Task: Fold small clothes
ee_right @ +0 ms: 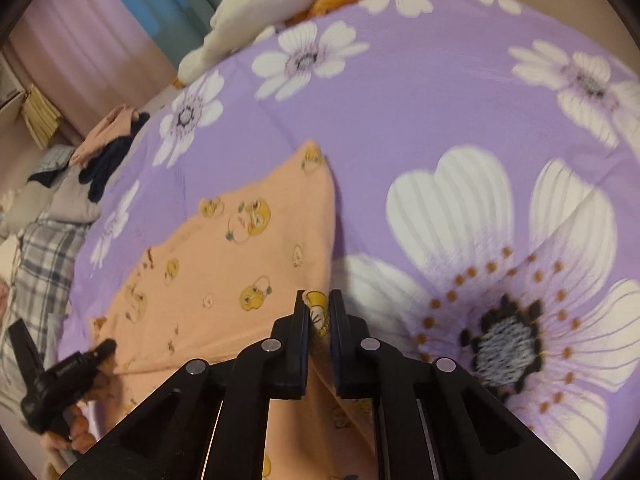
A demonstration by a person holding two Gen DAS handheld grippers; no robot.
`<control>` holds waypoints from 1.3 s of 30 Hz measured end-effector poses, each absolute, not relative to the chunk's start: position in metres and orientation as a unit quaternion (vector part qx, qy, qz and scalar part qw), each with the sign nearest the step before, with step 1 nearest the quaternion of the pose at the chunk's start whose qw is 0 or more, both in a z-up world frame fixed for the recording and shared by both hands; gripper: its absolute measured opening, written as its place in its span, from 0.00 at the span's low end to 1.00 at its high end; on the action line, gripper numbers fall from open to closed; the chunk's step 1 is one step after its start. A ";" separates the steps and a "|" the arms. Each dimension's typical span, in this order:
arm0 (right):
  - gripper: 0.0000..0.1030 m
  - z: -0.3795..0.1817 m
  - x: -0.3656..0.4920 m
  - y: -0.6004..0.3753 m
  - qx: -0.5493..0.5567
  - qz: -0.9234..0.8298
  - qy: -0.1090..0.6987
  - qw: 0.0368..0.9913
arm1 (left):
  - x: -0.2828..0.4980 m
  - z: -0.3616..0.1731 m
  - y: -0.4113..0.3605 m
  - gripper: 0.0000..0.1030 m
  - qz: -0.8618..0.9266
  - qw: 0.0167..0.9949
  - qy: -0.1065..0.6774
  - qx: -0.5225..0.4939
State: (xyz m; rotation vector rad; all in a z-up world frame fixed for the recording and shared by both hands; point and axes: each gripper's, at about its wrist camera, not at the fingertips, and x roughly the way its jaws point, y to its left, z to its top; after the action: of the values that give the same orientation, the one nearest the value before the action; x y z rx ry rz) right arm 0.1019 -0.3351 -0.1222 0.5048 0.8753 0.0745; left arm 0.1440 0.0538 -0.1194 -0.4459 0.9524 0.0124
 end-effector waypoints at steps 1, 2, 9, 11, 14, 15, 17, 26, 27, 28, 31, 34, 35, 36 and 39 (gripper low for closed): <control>0.09 -0.122 0.101 -0.336 0.241 0.035 0.418 0.875 | 0.144 -0.121 0.054 0.09 0.006 0.864 0.455 -0.213; 0.08 -0.123 0.101 -0.337 0.243 0.035 0.420 0.874 | 0.144 -0.121 0.054 0.09 0.005 0.864 0.455 -0.215; 0.06 -0.140 0.113 -0.333 0.239 0.020 0.455 0.858 | 0.144 -0.122 0.055 0.12 0.003 0.866 0.456 -0.207; 0.09 -0.134 0.114 -0.336 0.246 0.026 0.460 0.853 | 0.144 -0.122 0.056 0.12 -0.002 0.865 0.457 -0.209; 0.25 -0.121 0.115 -0.341 0.240 0.027 0.451 0.859 | 0.143 -0.122 0.060 0.14 -0.008 0.862 0.457 -0.219; 0.34 -0.116 0.118 -0.342 0.233 0.020 0.442 0.866 | 0.142 -0.122 0.061 0.14 -0.010 0.861 0.457 -0.223; 0.47 -0.109 0.129 -0.343 0.221 0.023 0.438 0.871 | 0.142 -0.121 0.062 0.14 -0.015 0.858 0.458 -0.230; 0.38 -0.127 0.208 -0.324 0.181 0.053 0.471 0.862 | 0.143 -0.124 0.063 0.14 -0.021 0.853 0.464 -0.238; 0.30 -0.130 0.214 -0.321 0.175 0.045 0.477 0.860 | 0.143 -0.125 0.064 0.14 -0.020 0.852 0.465 -0.242; 0.11 -0.133 0.218 -0.318 0.167 0.043 0.479 0.860 | 0.143 -0.125 0.064 0.14 -0.021 0.851 0.465 -0.244; 0.08 -0.131 0.217 -0.316 0.169 0.038 0.462 0.870 | 0.144 -0.126 0.065 0.14 -0.023 0.849 0.468 -0.245; 0.07 -0.129 0.216 -0.321 0.176 0.024 0.451 0.875 | 0.145 -0.127 0.064 0.15 -0.025 0.848 0.470 -0.243; 0.07 -0.131 0.218 -0.323 0.173 0.019 0.451 0.875 | 0.145 -0.127 0.064 0.15 -0.025 0.848 0.471 -0.242; 0.07 -0.136 0.219 -0.322 0.171 0.013 0.456 0.873 | 0.145 -0.128 0.064 0.15 -0.026 0.848 0.471 -0.241; 0.06 -0.138 0.219 -0.319 0.157 0.010 0.453 0.877 | 0.146 -0.128 0.064 0.15 -0.027 0.848 0.473 -0.239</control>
State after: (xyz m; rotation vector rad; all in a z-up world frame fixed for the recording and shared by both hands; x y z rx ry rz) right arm 0.2188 -0.3195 -0.1381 0.3277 0.9457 0.0208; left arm 0.1463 0.0643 -0.1281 -0.5044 0.9962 -0.0571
